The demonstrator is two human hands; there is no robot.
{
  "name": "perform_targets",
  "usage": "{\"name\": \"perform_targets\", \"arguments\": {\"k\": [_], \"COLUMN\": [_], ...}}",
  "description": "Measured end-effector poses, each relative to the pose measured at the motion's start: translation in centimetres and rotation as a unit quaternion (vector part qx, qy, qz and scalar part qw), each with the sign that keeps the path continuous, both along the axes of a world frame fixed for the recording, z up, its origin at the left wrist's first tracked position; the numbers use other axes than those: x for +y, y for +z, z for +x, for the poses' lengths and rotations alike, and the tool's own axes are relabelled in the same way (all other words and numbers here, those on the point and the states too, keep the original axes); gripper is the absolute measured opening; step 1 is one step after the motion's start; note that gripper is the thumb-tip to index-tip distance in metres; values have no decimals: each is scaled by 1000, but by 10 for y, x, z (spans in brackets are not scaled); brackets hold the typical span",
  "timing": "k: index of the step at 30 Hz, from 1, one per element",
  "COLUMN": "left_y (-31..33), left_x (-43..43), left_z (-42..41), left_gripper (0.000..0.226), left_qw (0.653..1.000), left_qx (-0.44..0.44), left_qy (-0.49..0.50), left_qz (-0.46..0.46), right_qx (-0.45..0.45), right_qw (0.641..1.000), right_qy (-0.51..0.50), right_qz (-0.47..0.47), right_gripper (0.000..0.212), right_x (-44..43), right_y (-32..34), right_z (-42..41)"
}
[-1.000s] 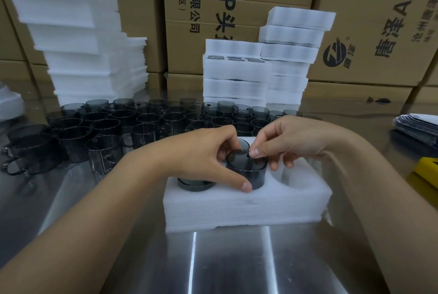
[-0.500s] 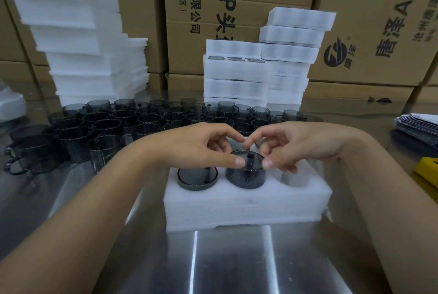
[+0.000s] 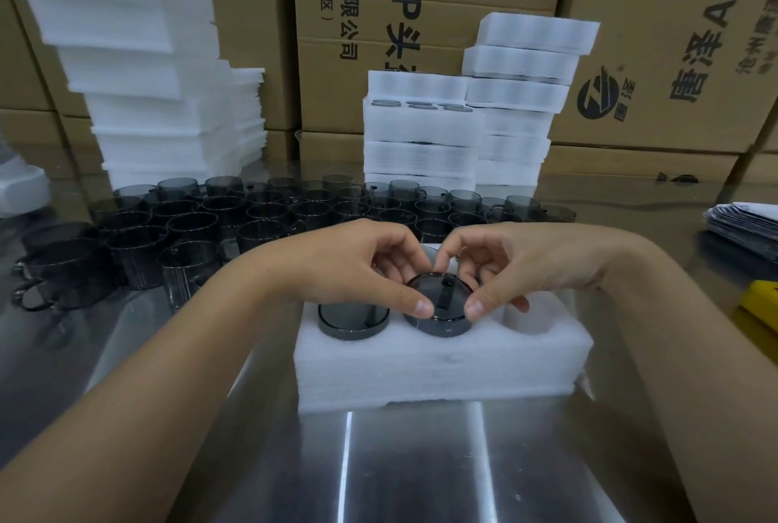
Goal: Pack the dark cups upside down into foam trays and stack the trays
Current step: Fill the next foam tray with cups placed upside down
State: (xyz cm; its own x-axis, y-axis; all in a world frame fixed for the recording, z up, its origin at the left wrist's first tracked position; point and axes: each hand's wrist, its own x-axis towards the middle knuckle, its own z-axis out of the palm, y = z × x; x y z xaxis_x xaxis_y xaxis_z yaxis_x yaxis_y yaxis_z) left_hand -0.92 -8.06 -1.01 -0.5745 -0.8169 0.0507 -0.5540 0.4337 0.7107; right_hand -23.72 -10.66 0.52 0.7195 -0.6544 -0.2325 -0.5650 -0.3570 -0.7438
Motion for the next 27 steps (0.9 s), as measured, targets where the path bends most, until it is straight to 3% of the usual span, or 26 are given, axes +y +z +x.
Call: {"name": "perform_targets", "arguments": {"k": [7, 17, 24, 27], "left_y": [0, -2, -4, -6], "left_x": [1, 1, 2, 2], "left_z": [-3, -3, -4, -6], "left_gripper": [49, 32, 40, 52], "left_qw": [1000, 997, 996, 995], "left_qx": [-9, -53, -65, -70], "left_qy": [15, 6, 1, 8], "left_qz": [-12, -50, -67, -74], "right_qx": [1, 63, 57, 29], "right_qw": [1000, 996, 997, 999], "right_qy": [-20, -31, -27, -34], "right_qz": [-13, -57, -51, -21], "right_gripper": [38, 53, 51, 65], "right_x": [0, 4, 4, 1], "right_y": [-2, 3, 0, -2], "right_z": [0, 4, 2, -4]}}
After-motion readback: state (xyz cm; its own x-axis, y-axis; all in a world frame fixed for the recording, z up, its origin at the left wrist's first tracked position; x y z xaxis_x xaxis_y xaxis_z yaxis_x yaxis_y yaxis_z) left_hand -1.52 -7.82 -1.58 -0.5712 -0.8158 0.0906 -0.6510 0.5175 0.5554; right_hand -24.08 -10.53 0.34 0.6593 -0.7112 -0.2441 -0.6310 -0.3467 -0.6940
